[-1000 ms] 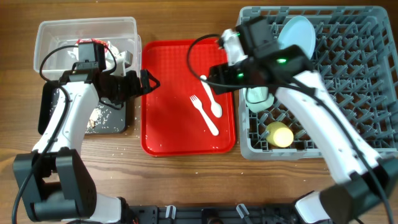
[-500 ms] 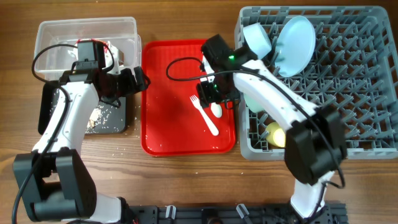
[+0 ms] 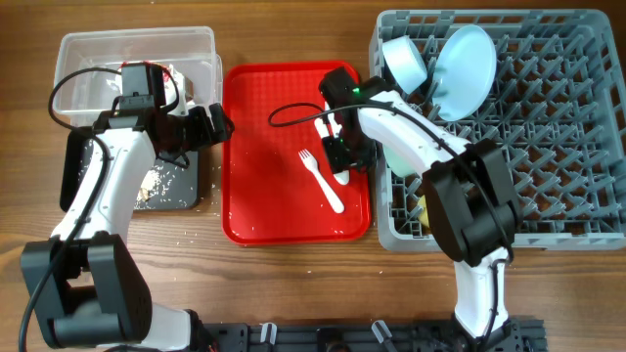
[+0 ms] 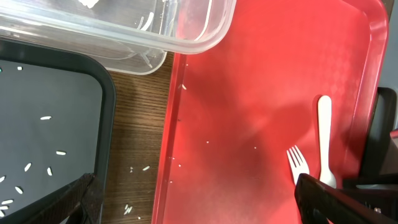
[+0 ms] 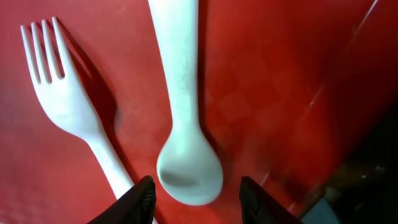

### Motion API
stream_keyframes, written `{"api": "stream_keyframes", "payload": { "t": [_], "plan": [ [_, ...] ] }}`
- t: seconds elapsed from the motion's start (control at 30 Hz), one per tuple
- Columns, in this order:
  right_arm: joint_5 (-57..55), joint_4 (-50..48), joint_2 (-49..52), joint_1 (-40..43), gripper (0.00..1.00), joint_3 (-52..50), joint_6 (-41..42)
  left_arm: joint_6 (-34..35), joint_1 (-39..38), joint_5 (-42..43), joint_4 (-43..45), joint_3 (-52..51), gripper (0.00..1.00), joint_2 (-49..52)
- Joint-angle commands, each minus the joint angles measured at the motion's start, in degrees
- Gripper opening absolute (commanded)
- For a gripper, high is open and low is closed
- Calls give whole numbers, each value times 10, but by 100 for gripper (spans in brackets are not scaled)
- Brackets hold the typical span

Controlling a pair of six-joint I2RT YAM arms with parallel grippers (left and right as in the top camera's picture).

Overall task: Sort waste into correct bins and load items into the dishwasher rack
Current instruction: 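Move the right gripper to the red tray and grasp the white spoon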

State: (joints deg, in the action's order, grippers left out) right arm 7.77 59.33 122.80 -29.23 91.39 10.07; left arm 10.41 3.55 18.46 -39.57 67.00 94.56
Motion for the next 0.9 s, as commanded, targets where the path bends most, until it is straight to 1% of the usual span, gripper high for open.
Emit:
{"api": "stream_keyframes", "payload": {
  "t": [0.0, 0.07, 0.23, 0.37, 0.4, 0.53, 0.57, 0.6, 0.63, 0.7, 0.73, 0.87],
  "plan": [
    [-16, 2, 12, 1, 44, 7, -67, 5, 3, -5, 2, 2, 100, -11],
    [-20, 1, 16, 1, 41, 7, -79, 5, 3, -5, 2, 2, 100, -11],
    [-17, -13, 16, 1, 38, -9, -92, 5, 3, -5, 2, 2, 100, -11],
    [5, -31, 18, 1, 37, -26, -101, 5, 3, -5, 2, 2, 100, -11],
    [5, -32, 20, 1, 35, -26, -101, 5, 3, -5, 2, 2, 100, -11],
    [7, -19, 31, 1, 33, -27, -110, 5, 3, -5, 2, 2, 100, -11],
    [6, -13, 35, 1, 31, -27, -112, 5, 3, -5, 2, 2, 100, -11],
    [6, -12, 39, 1, 27, -28, -114, 5, 3, -5, 2, 2, 100, -11],
    [6, -9, 40, 1, 21, -28, -114, 5, 3, -5, 2, 2, 100, -11],
    [6, -9, 39, 1, 7, -28, -114, 5, 3, -5, 2, 2, 100, -11],
    [6, -7, 38, 1, 4, -25, -114, 5, 3, -5, 2, 2, 100, -11],
    [13, 19, 30, 1, 4, 0, -113, 5, 3, -5, 2, 2, 100, -11]
  ]
}}
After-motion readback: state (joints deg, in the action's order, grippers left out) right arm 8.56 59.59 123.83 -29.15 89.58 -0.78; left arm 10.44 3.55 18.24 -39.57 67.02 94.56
